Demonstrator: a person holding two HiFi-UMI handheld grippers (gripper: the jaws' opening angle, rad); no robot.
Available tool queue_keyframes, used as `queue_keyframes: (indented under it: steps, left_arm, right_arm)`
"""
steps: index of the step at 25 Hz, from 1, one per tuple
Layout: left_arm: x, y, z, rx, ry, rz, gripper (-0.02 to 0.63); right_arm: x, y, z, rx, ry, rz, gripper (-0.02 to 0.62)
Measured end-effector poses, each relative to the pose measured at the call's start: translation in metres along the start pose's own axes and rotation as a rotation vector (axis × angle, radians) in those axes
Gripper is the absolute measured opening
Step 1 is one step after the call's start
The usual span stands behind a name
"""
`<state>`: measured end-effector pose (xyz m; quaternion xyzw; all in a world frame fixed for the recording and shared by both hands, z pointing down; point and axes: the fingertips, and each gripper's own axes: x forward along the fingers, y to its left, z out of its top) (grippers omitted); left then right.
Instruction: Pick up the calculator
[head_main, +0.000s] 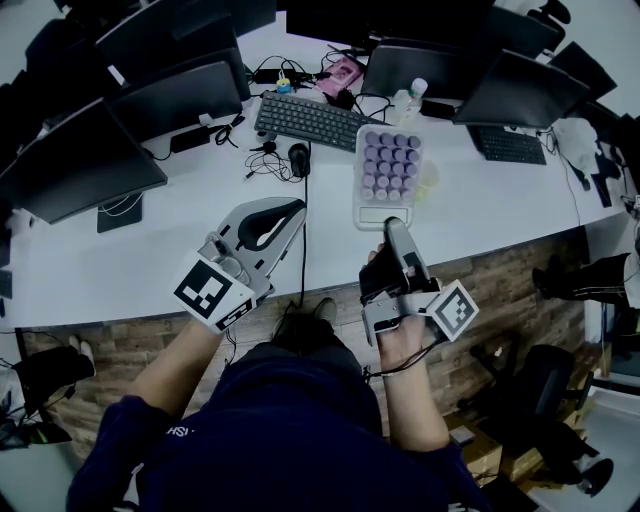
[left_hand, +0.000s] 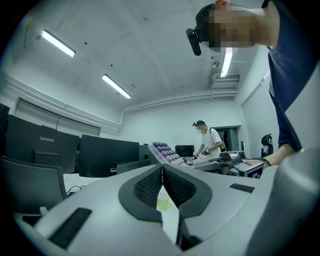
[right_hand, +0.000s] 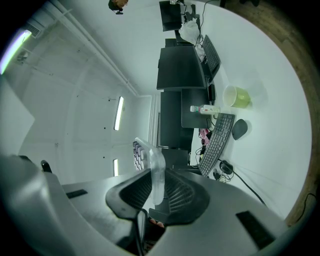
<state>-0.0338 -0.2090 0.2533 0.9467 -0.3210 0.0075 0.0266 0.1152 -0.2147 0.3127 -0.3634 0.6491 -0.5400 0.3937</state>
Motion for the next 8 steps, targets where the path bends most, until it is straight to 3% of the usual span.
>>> queue_keyframes:
  steps: [8]
  left_arm:
    - [0.0011,0.0015,-0.0002,0.000,0.002,0.002,0.034]
  right_arm:
    - [0.0021,-0.0010,-0.0002,0.008,0.002,0.001,0.081]
